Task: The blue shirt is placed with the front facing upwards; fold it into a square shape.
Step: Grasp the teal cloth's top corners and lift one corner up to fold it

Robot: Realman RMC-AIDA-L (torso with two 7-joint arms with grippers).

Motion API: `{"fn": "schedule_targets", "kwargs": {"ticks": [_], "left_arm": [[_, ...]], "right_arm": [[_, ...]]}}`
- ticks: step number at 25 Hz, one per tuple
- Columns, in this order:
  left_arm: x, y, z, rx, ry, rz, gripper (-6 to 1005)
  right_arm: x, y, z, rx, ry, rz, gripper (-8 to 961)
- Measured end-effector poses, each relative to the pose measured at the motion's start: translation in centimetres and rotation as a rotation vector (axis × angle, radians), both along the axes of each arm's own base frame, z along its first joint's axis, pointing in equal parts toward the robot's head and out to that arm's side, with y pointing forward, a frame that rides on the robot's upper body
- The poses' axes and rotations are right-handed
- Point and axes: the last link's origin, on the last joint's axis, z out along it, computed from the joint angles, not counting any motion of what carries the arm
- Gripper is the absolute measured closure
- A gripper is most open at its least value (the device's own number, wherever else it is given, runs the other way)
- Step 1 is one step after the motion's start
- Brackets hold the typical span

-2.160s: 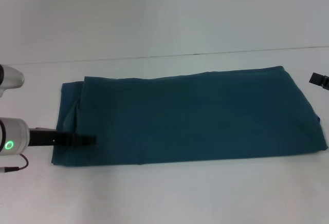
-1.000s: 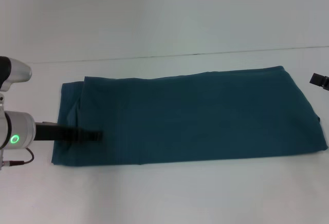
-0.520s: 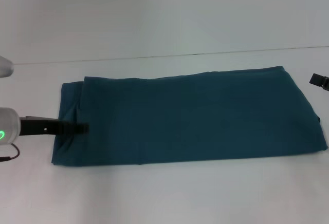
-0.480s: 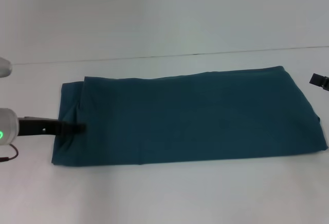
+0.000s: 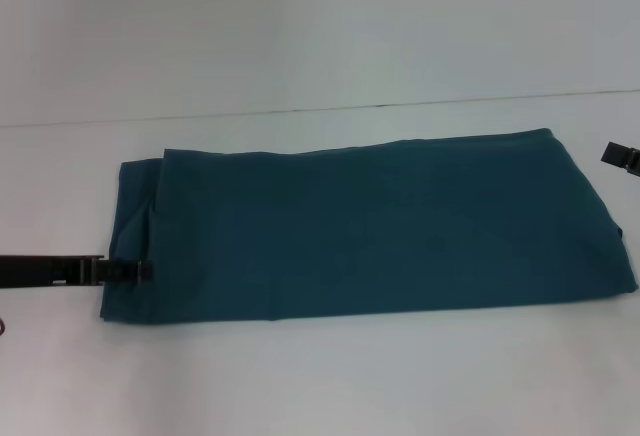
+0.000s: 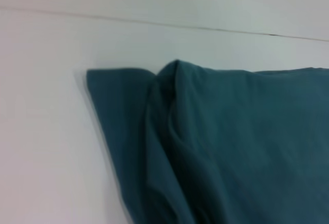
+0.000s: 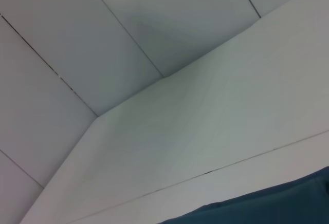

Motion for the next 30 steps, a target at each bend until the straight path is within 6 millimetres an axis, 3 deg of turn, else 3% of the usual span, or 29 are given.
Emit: {"fn": "schedule_targets", "kwargs": {"ticks": [12, 30], "left_arm": [[-0.8, -1.8, 0.0, -0.078, -0.081, 0.102, 111], [-1.9, -1.7, -0.9, -0.066, -0.079, 0.17, 112]], "right_arm": [[0.0, -0.1, 0.0, -0.002, 0.001, 0.001, 158], [0.0, -0.1, 0.3, -0.006, -0.005, 0.008, 158]]}}
